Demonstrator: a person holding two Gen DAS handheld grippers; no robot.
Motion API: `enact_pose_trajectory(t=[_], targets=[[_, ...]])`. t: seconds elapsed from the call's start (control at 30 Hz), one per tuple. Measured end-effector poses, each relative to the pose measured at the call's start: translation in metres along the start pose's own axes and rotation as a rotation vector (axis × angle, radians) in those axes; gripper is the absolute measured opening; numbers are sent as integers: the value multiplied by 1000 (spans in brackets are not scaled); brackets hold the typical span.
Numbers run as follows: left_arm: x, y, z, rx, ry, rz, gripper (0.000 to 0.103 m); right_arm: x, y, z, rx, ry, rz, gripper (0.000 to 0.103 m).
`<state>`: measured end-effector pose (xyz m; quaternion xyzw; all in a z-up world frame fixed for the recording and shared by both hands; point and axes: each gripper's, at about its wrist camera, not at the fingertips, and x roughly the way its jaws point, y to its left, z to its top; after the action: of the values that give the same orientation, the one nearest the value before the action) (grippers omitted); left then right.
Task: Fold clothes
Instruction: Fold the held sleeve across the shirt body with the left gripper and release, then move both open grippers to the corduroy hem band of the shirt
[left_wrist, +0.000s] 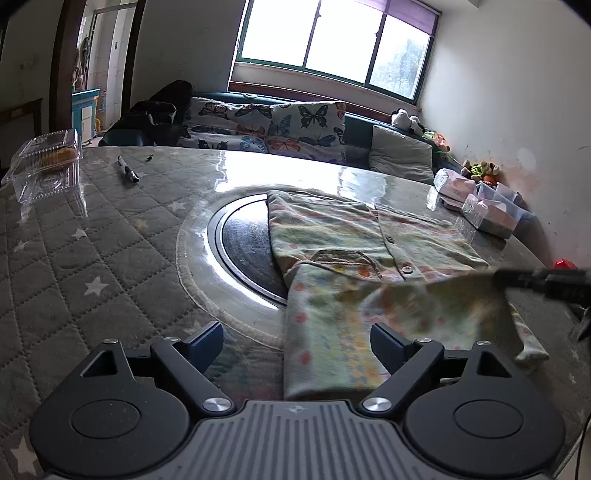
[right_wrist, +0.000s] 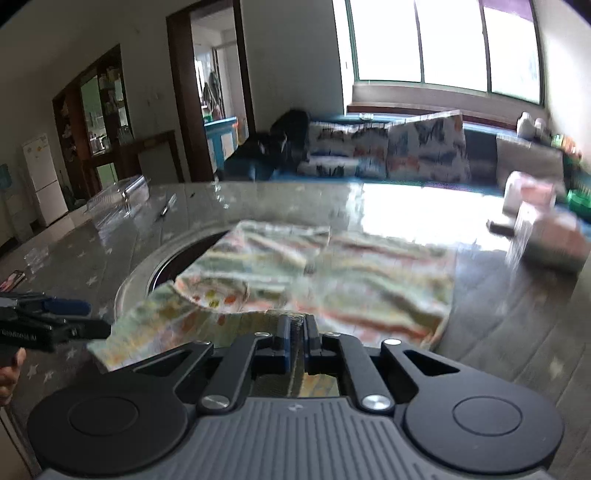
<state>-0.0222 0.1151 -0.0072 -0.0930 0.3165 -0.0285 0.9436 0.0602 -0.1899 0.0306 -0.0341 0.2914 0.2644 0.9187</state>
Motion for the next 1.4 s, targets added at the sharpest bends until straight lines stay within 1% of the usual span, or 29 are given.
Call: enact_pose_trajectory(t=[0.03,0.13,0.23,0.33,0.4,0.5,0.57,0.63,0.73,0.77,0.9,1.0,1.1,1.13,1.2,1.27,1.4], targets=[[1,0,0,0,2,1,89,1,-1,1,-1,-2,-8,6],[4,-1,0,4,9,10,89,16,-8,-3,11,48,-33,6],[4,-1,1,13,10,18,89,28,-14,-9,23,88,-55,9],[3,-1,7,18,1,23,89,26,-16,-12,18,84,-61,9],[4,-2,12,19,-9,18,87,23,-16,-10,12,73,-39,9],[10,-10,23,23,-20,-15,87,25,-9,-8,-13,66,-3,11],[16,-18,26,41,-23,-42,85,29,-5,-7,-27,66,20,19],[23,-28,28,63,-23,-72,83,35,0,-7,-44,75,41,24],[37,-41,30,92,-15,-109,82,45,6,-10,-63,98,63,28],[43,-43,30,97,-5,-116,82,48,7,-11,-70,107,68,32],[62,-44,24,114,35,-102,81,51,9,-17,-94,123,60,34],[70,-44,19,145,49,-71,81,42,7,-17,-91,114,59,35],[65,-45,17,155,44,-68,81,30,9,-18,-101,106,80,37],[61,-47,17,156,40,-75,82,25,13,-19,-116,105,90,39],[52,-51,16,163,32,-90,82,20,17,-23,-138,113,104,39],[45,-57,12,181,30,-105,82,17,19,-28,-154,127,107,40],[36,-67,2,219,39,-122,82,12,13,-38,-143,148,87,40]])
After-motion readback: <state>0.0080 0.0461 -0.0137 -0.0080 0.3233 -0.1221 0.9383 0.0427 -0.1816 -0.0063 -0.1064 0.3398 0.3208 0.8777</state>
